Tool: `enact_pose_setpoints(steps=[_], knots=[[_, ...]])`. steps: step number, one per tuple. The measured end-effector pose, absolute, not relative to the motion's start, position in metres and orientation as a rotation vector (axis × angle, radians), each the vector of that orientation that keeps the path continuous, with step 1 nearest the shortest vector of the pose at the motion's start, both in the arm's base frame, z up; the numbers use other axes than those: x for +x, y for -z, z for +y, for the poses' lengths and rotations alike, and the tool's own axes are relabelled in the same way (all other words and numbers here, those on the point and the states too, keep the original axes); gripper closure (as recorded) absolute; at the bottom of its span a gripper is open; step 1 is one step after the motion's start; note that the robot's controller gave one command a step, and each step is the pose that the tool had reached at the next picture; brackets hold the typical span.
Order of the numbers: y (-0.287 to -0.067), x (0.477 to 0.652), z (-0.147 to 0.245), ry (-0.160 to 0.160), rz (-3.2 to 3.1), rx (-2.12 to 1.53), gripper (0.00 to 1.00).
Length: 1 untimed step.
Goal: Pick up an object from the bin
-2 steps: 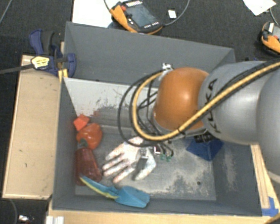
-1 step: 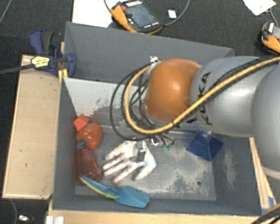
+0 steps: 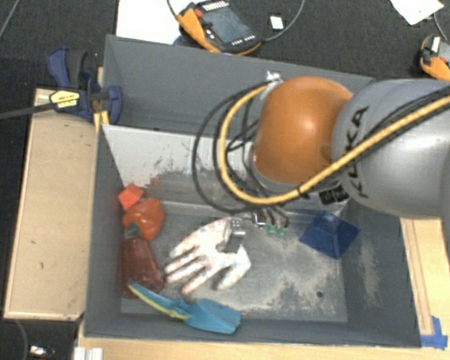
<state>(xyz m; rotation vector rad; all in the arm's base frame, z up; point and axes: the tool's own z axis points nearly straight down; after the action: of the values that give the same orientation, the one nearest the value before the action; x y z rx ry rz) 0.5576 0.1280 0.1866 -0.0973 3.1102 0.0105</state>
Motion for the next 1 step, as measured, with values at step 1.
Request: enact_pose_setpoints(steps=[1], knots=[[-0.1385, 0.5588, 0.135, -0.007, 3.083, -0.4, 0.0]])
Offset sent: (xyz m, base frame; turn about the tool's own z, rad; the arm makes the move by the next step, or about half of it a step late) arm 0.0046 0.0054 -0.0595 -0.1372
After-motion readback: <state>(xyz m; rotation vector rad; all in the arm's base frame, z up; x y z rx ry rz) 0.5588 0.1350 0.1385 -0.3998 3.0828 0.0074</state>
